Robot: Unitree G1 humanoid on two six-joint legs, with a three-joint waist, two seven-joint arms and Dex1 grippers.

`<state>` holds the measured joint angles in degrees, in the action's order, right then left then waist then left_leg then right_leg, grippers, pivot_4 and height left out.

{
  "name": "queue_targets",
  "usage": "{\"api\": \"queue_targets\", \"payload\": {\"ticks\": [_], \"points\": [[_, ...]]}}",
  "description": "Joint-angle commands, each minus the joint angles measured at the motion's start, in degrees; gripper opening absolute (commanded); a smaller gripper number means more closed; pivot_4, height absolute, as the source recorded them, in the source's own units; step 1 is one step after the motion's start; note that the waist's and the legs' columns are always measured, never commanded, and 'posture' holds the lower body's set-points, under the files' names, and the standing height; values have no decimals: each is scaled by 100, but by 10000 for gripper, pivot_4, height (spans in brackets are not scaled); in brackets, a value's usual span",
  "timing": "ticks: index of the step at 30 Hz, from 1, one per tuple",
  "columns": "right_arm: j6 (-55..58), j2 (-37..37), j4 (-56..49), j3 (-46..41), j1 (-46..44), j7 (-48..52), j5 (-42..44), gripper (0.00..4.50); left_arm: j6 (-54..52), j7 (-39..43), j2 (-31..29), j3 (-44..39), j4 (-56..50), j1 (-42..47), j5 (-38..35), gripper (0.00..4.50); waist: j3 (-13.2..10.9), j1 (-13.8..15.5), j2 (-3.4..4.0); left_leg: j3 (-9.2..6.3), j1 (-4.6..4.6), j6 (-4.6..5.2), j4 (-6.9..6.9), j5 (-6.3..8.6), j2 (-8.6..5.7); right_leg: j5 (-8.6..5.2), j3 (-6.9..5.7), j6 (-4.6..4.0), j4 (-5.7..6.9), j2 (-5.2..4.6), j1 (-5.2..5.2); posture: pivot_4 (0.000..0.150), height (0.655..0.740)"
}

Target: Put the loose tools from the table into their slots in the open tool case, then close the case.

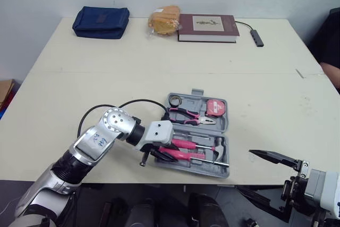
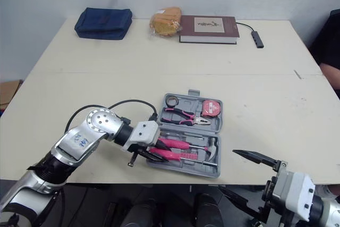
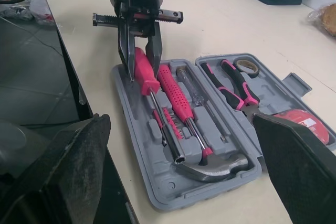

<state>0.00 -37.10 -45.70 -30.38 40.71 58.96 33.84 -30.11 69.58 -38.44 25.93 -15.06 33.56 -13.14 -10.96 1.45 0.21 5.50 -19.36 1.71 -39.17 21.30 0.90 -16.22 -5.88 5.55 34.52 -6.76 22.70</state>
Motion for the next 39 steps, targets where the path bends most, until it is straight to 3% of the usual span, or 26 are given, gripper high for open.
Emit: {"api": "queue_targets", "payload": {"ticks": [1, 27, 30, 32, 35, 39], "points": [[-136, 147, -216, -94, 131, -80, -41, 45000, -142, -8, -64, 14, -267, 36, 59, 5443, 0, 0, 0, -1, 0, 0, 0, 0, 0, 0, -1, 0, 0, 0, 0, 1500, 7400], [-51, 162, -200, 256, 142, -58, -92, 45000, -396, -386, 23, 217, -594, -446, 256, 5443, 0, 1, 0, -1, 1, 3, -1, -2, -5, -2, -12, -3, 5, -43, -1, 1500, 7400], [-57, 174, -212, 281, 181, -76, -88, 45000, -149, -408, 127, 182, -562, -488, 228, 20614, 0, 4, 0, -1, 1, 3, -1, -2, -7, -2, -13, -3, 5, -45, -1, 1500, 7400], [-52, 178, -224, 309, 194, -87, -87, 45000, 228, -454, 247, 76, -541, -549, 216, 27490, 0, 20, -1, -1, 1, 5, -1, -3, -8, -2, -14, -3, 6, -48, -1, 1500, 7400], [-38, 178, -241, 341, 212, -100, -80, 45000, 441, -412, 345, -71, -539, -608, 69, 41275, 0, 17, -1, -4, -1, 10, -3, -5, -15, -1, -18, -2, 7, -60, -2, 1500, 7400], [-27, 181, -267, 399, 272, -94, -76, 45000, 574, -247, 405, -457, -605, -655, -379, 41275, 1, 4, -1, -6, -1, 9, -3, -5, -13, -2, -21, -2, 9, -60, -2, 1500, 7400]]}}
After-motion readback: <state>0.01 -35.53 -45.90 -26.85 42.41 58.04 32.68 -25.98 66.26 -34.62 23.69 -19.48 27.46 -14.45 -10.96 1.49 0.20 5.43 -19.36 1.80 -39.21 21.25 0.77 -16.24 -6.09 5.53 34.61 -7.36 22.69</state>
